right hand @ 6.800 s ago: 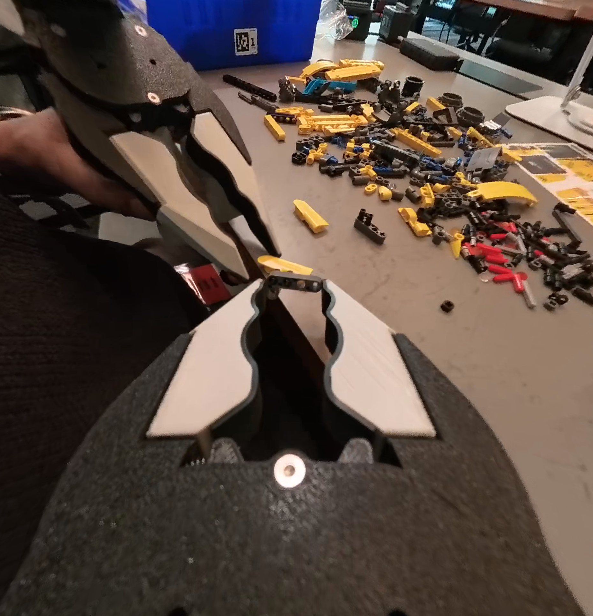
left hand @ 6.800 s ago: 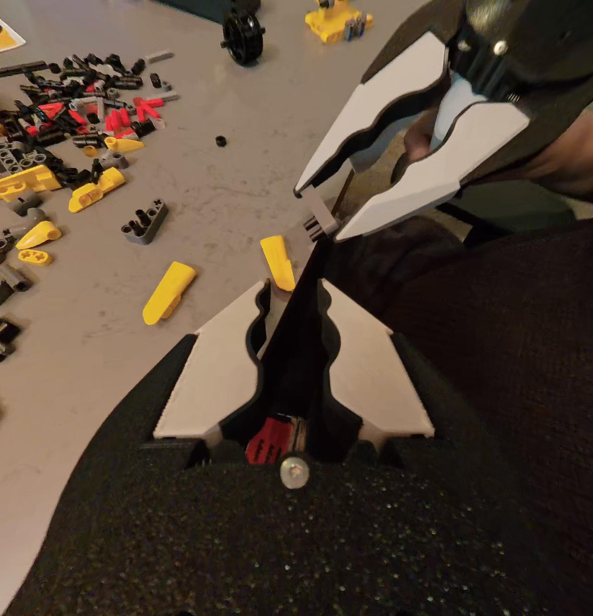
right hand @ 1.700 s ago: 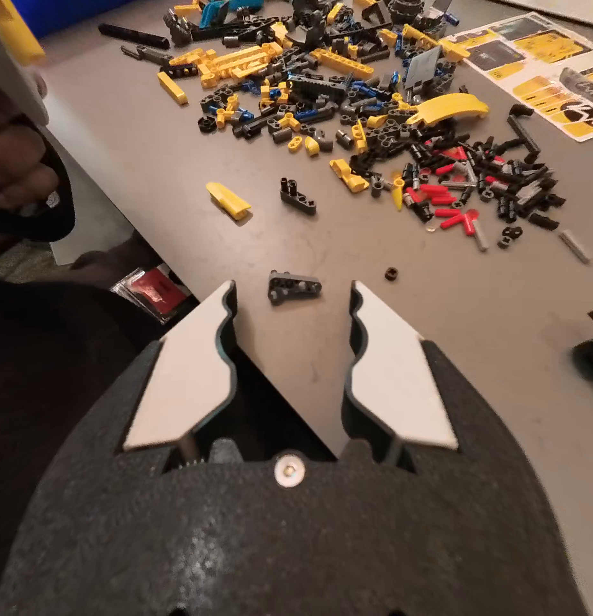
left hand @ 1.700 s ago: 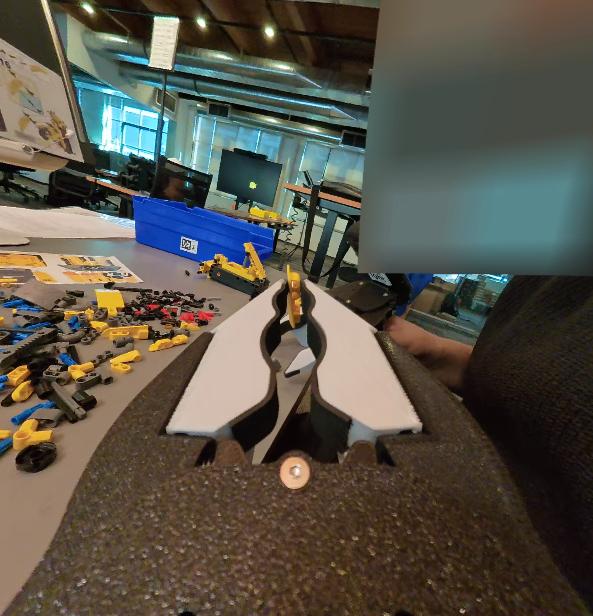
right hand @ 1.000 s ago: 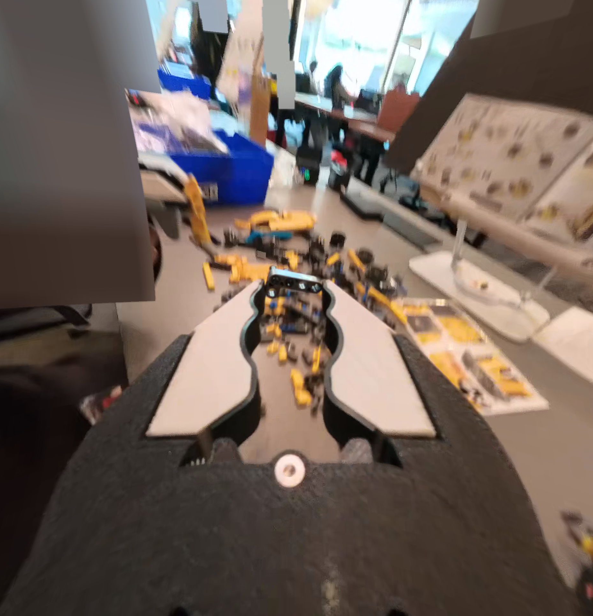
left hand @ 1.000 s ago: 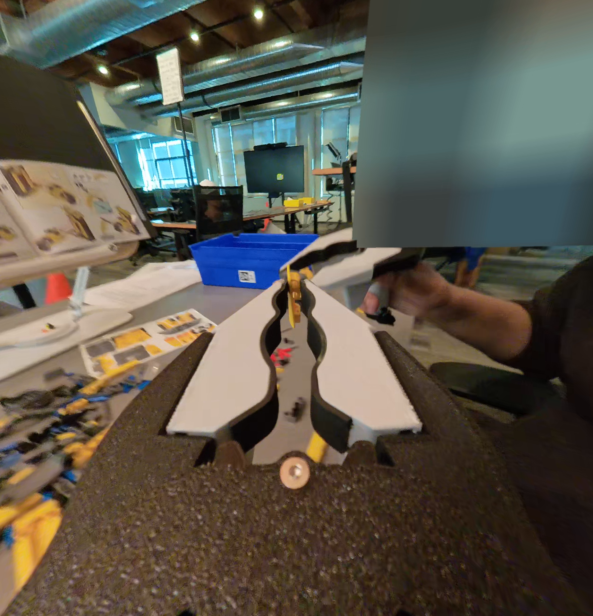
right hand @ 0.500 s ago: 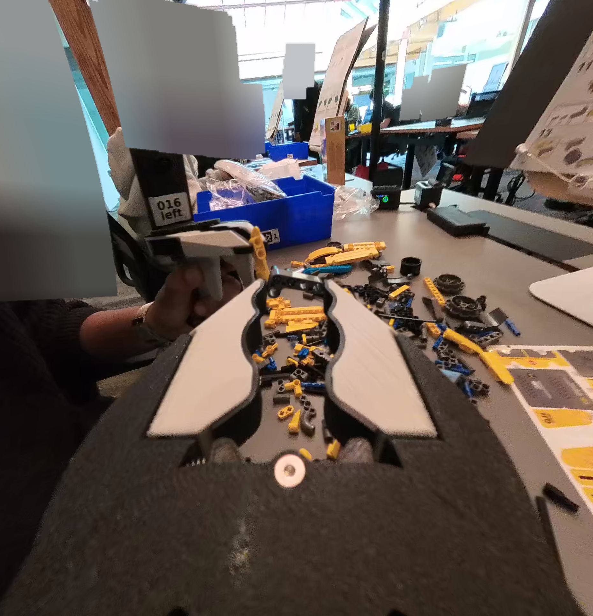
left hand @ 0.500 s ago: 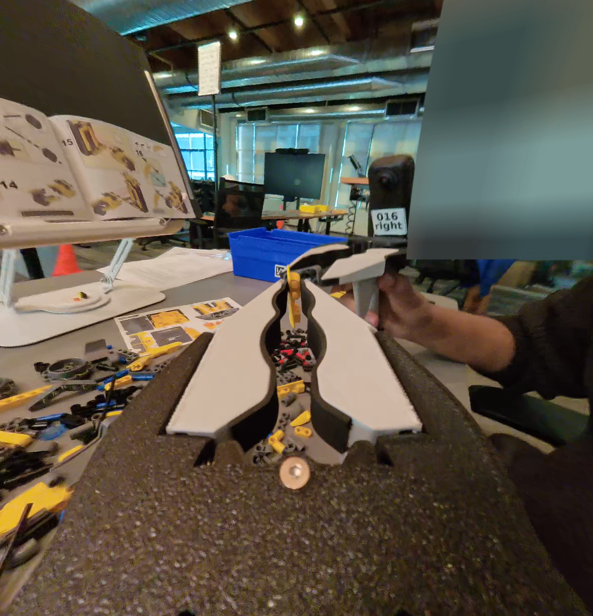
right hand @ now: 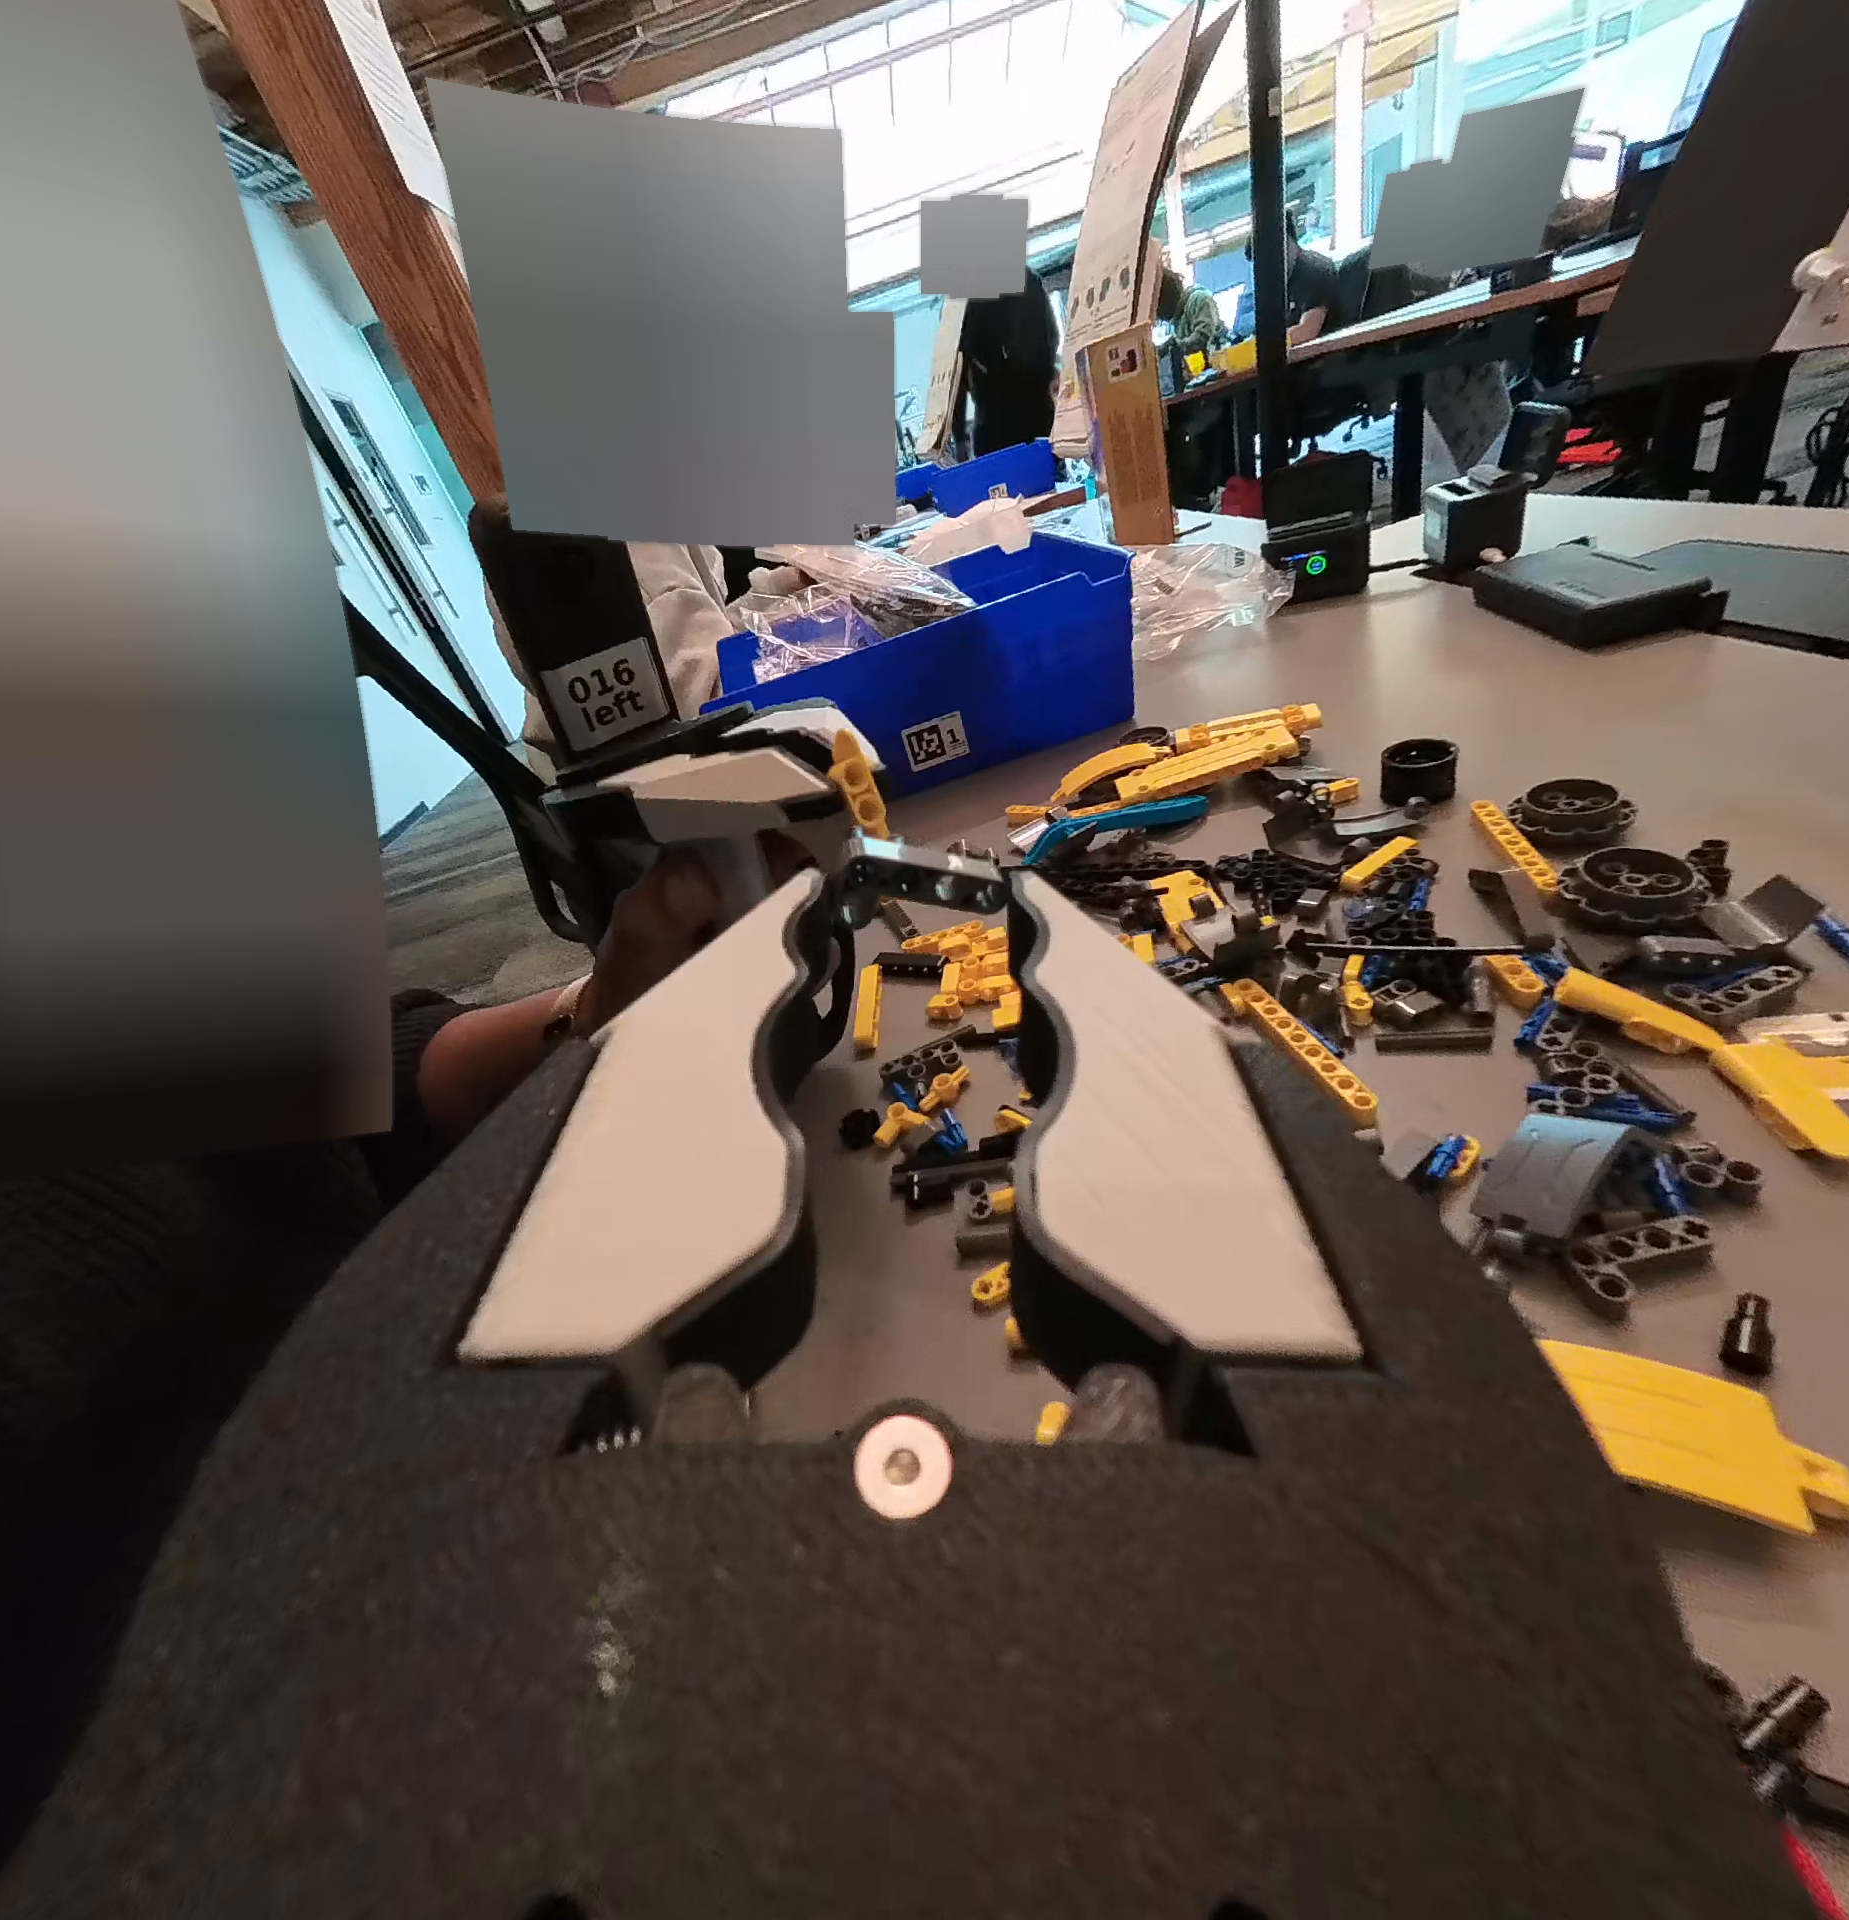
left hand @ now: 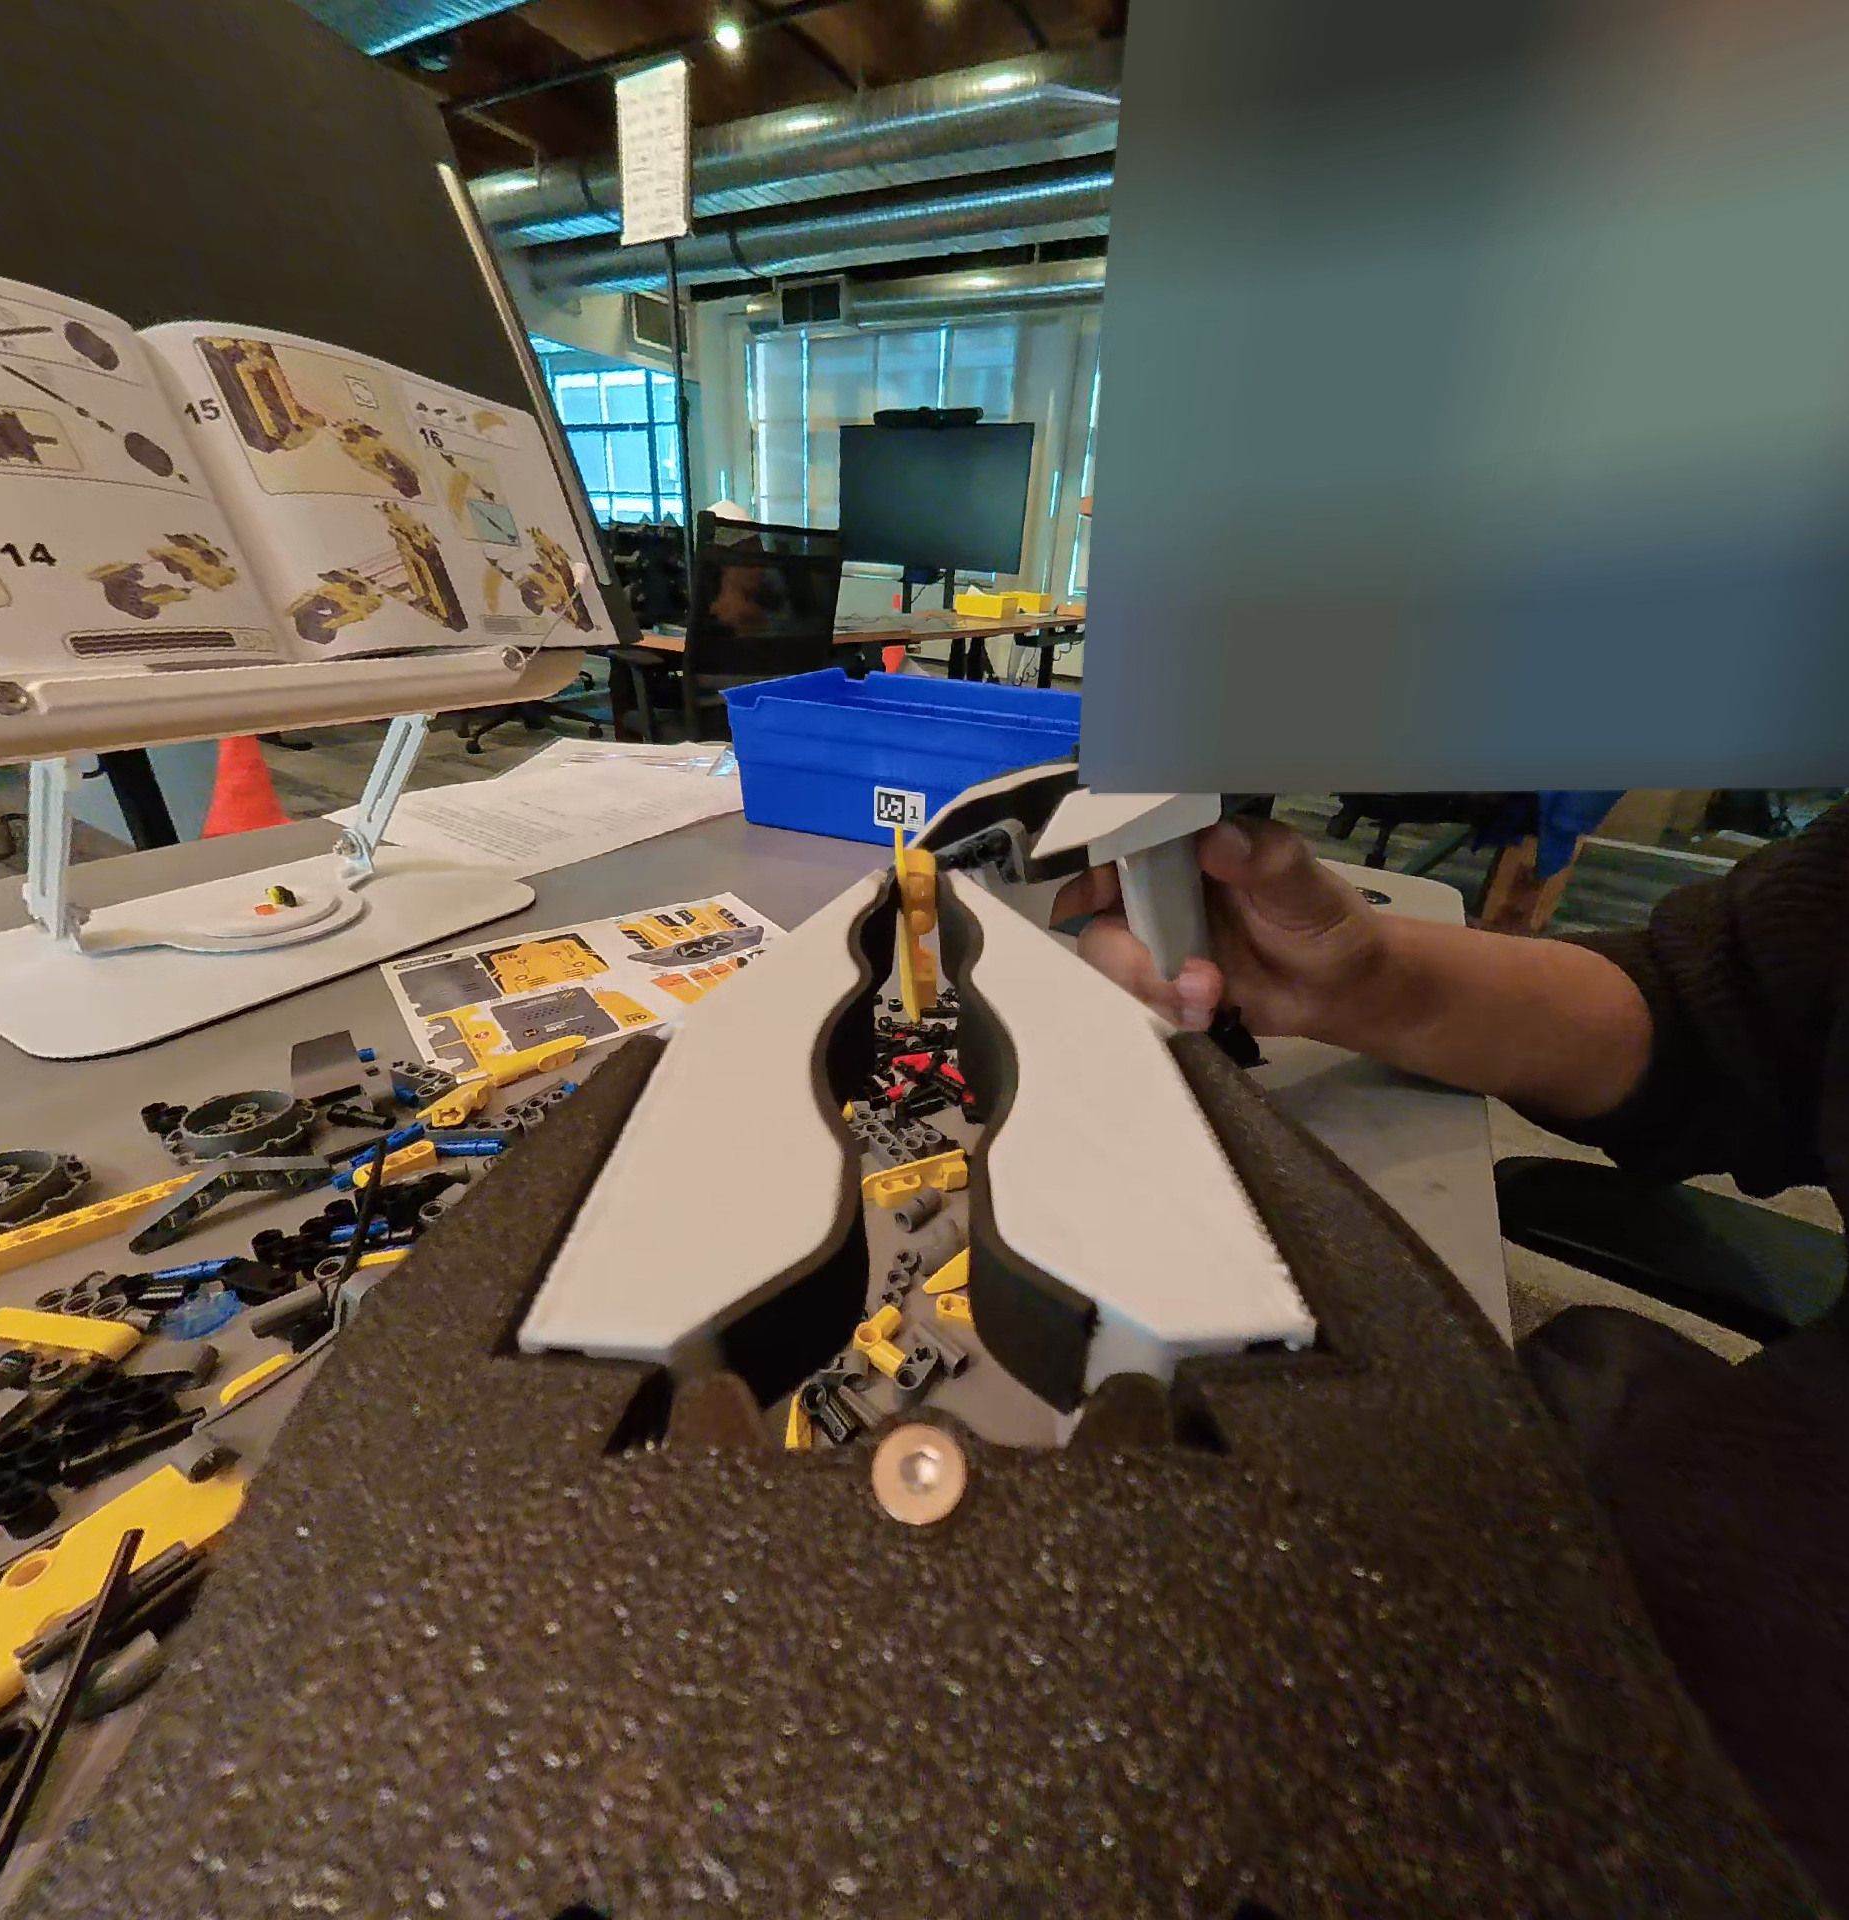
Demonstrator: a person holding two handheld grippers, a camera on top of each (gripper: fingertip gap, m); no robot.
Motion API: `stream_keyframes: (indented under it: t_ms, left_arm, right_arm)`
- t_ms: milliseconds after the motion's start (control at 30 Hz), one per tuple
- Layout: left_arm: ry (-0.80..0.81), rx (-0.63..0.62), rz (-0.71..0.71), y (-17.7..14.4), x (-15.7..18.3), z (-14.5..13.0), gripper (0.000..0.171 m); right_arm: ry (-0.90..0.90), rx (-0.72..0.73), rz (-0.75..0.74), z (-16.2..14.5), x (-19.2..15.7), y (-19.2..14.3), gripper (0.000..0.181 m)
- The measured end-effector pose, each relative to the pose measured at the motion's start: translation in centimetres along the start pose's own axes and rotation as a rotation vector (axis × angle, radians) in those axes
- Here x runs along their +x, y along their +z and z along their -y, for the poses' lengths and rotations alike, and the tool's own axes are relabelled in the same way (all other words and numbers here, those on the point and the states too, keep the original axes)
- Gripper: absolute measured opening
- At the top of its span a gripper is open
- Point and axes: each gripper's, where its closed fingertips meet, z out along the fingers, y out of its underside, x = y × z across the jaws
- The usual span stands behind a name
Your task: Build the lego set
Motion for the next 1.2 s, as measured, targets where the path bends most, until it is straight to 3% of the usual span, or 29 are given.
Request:
stream_keyframes:
  t_ms: [867, 1200]
  left_arm:
    - [-0.006, -0.012, 0.0, 0.1, -0.1, -0.3, 0.006]
    - [-0.003, -0.013, -0.001, 0.1, 0.0, -0.3, 0.006]
  right_arm:
    - [0.007, 0.03, 0.045, 0.5, -0.8, -0.2, 0.034]
    - [0.132, 0.087, 0.124, 1.3, -0.9, -0.7, 0.033]
